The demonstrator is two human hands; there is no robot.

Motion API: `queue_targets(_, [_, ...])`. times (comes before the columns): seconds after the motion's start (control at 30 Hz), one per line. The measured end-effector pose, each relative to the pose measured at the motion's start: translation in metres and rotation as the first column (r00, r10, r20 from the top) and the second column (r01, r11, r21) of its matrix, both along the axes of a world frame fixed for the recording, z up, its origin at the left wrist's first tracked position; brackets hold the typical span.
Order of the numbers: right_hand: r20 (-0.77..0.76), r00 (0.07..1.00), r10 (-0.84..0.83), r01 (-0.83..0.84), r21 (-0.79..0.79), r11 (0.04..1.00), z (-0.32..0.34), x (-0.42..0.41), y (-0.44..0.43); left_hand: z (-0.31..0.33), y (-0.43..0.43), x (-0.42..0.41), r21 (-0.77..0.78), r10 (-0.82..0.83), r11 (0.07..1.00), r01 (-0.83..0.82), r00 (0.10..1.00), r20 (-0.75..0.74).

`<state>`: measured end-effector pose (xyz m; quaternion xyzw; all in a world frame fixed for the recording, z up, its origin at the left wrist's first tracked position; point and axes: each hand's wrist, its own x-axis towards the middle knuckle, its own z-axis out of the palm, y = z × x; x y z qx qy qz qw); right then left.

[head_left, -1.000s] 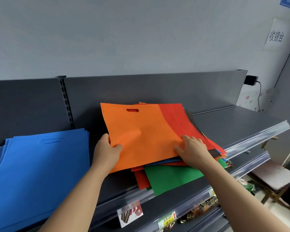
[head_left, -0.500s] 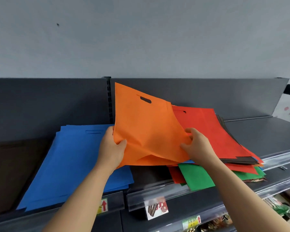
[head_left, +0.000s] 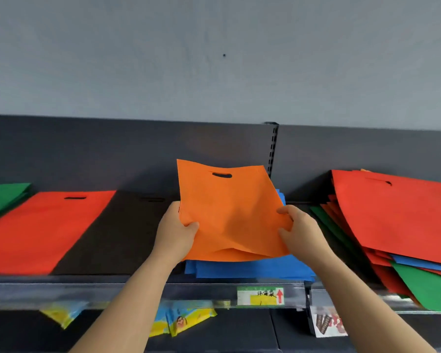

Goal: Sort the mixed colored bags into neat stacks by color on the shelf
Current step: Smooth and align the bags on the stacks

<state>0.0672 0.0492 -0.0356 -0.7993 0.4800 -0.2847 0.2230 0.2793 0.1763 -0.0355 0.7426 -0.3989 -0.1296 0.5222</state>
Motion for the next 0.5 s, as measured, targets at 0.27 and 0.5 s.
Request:
queue_targets(0.27, [-0.017,0.995,0.095,-0.095,-0.007,0.995,-0.009,0.080,0.046,-0.006,0.066,0.070,0.040,0.089,0.995,-0.090,0.996,0.013])
queue_targets(0.5, [-0.003,0.998,0.070,-0.070,-0.028,0.997,-0.013,0.090,0.065,-0.011,0.076,0.083,0.039,0.073,0.997,-0.073,0.997,0.008])
